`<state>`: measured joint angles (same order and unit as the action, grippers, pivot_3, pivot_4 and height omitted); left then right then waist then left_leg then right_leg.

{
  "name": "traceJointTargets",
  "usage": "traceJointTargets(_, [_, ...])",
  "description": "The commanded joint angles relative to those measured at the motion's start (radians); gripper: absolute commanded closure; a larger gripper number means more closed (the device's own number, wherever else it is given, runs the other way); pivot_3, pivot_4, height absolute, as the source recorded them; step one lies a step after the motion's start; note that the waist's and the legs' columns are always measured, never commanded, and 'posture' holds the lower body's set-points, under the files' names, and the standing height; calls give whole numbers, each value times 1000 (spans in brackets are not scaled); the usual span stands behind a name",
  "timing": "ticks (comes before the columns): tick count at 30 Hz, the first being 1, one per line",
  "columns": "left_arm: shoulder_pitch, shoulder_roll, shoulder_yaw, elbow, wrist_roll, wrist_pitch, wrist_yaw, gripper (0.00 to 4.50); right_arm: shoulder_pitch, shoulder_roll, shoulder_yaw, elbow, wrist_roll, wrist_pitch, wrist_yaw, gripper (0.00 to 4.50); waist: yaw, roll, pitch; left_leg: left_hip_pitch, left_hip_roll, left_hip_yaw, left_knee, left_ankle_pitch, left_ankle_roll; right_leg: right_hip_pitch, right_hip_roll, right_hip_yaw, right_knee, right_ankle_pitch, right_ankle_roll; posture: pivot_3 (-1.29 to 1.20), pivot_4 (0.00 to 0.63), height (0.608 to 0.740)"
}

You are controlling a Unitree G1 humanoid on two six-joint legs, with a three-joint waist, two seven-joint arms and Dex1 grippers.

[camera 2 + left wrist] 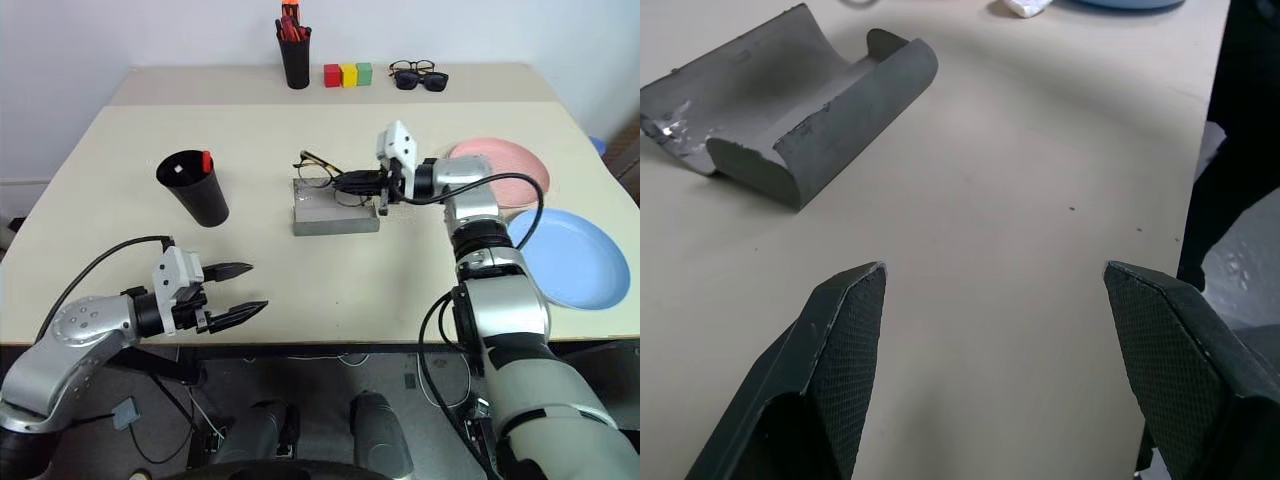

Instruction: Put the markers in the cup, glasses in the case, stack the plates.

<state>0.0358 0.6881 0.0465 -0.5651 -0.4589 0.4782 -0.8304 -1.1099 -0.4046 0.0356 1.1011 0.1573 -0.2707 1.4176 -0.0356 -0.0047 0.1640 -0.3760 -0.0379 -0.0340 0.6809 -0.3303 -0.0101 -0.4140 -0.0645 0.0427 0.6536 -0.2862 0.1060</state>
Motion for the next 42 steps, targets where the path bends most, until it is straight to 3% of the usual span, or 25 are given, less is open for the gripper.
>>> traceJointTargets(1, [34, 11, 40, -67, -13, 2, 23, 936, -54, 15, -4, 54, -33, -65, -19, 4428, -1, 0, 0, 0, 0, 0, 0, 0, 0, 0, 0, 0, 0, 0, 0, 0, 150, 740])
traceJointTargets(25, [114, -1, 66, -161, -17, 22, 131, 936, -61, 0, 59, 184, -260, -192, -99, 4428, -8, 0, 0, 0, 0, 0, 0, 0, 0, 0, 0, 0, 0, 0, 0, 0, 150, 740])
traceJointTargets(28, [109, -4, 61, -158, -19, 22, 135, 936, -64, -4, 58, 186, -271, -188, -96, 3502, -9, 0, 0, 0, 0, 0, 0, 0, 0, 0, 0, 0, 0, 0, 0, 0, 150, 740])
traceJointTargets(35, [84, -27, 75, -145, -47, 32, 149, 936, -56, -11, 42, 181, -265, -186, -100, 53, -8, 0, 0, 0, 0, 0, 0, 0, 0, 0, 0, 0, 0, 0, 0, 0, 150, 740])
traceJointTargets(41, [-120, -116, 91, -62, -102, 79, 249, 936, -79, -63, -53, 122, -162, -71, -85, 53, -4, 1, 0, 1, 0, 0, 2, 0, -1, 1, 0, -1, 0, 0, 0, 0, 150, 740])
traceJointTargets(42, [-172, -134, 98, -32, -125, 108, 274, 1200, -71, -87, -68, 92, -142, -44, -68, 18, -2, 1, 0, 1, 0, 0, 2, 0, -1, 1, 0, -1, 0, 0, 0, 0, 150, 740])
